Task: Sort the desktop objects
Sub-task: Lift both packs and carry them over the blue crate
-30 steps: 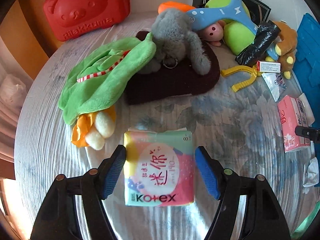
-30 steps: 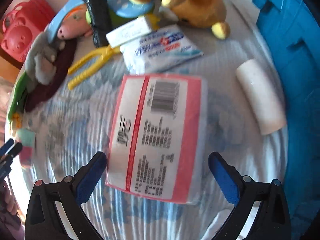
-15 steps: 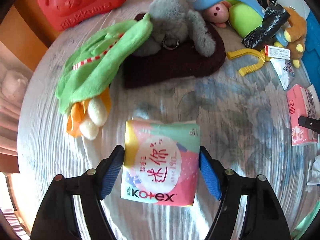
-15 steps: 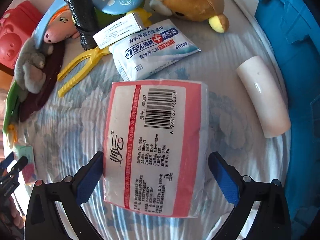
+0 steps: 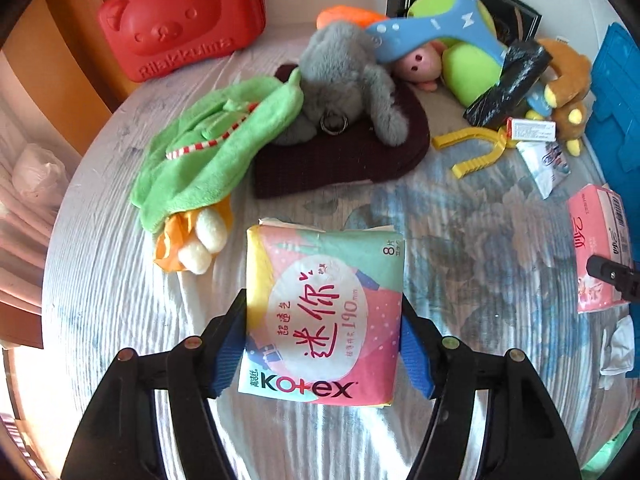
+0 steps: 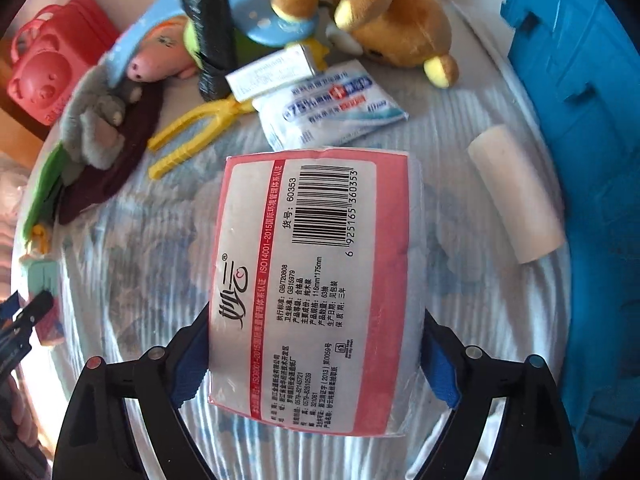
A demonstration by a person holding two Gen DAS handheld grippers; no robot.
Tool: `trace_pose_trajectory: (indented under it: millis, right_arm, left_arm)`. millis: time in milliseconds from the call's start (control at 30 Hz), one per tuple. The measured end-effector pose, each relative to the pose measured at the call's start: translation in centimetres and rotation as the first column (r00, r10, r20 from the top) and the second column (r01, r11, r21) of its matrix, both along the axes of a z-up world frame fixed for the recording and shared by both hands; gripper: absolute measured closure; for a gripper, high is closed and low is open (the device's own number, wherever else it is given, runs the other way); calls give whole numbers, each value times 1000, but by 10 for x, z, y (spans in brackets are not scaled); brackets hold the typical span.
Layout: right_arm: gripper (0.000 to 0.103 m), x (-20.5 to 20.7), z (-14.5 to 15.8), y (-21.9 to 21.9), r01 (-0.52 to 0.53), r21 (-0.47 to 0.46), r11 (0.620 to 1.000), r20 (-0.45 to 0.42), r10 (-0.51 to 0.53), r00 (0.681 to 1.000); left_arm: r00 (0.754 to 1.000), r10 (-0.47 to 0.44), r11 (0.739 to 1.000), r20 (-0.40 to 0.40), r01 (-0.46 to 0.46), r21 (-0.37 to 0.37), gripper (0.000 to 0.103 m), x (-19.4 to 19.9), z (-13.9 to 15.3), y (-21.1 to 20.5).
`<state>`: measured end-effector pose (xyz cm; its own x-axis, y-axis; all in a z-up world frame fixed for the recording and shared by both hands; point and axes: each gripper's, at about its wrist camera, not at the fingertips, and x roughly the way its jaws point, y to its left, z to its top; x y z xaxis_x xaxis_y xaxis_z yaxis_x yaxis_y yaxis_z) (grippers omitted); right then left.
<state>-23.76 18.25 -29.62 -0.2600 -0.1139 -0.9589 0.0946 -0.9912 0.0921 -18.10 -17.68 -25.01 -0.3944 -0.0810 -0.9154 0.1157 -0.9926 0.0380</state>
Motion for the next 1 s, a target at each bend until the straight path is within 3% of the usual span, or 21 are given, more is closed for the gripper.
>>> trace_pose_trajectory:
  millis: [67, 167, 367, 533, 700, 900, 1000]
  right_arm:
    - [14, 3, 18, 6, -9, -8, 1000, -47, 9, 999]
    - [14, 71, 62, -34, -36, -13, 999, -149, 33, 988]
    - [14, 108, 177, -45, -82, -30, 996, -387, 64, 920]
    - [14, 146, 237, -29, -62, -46, 997, -572, 24, 820]
    - [14, 186, 289, 19, 39, -40, 998, -717, -56, 694]
    - [14, 230, 329, 99, 202, -42, 979, -811, -151, 565]
    - [14, 242, 332, 148, 295, -40, 955, -828, -196, 525]
  left_arm:
    - [999, 9, 1000, -48, -9, -8, 36, 10, 14, 5]
    - [991, 7, 1000, -132, -10, -26, 36, 31, 40, 11]
    - [953, -11, 1000, -302, 8, -12, 36, 65, 104, 32]
    - [899, -63, 998, -433, 68, -3, 36, 85, 156, 69]
    - [829, -141, 986, -541, 165, -5, 36, 94, 198, 128]
    - [748, -244, 947, -617, 321, 15, 36, 95, 239, 230]
    - [713, -288, 925, -640, 381, 8, 36, 95, 254, 283]
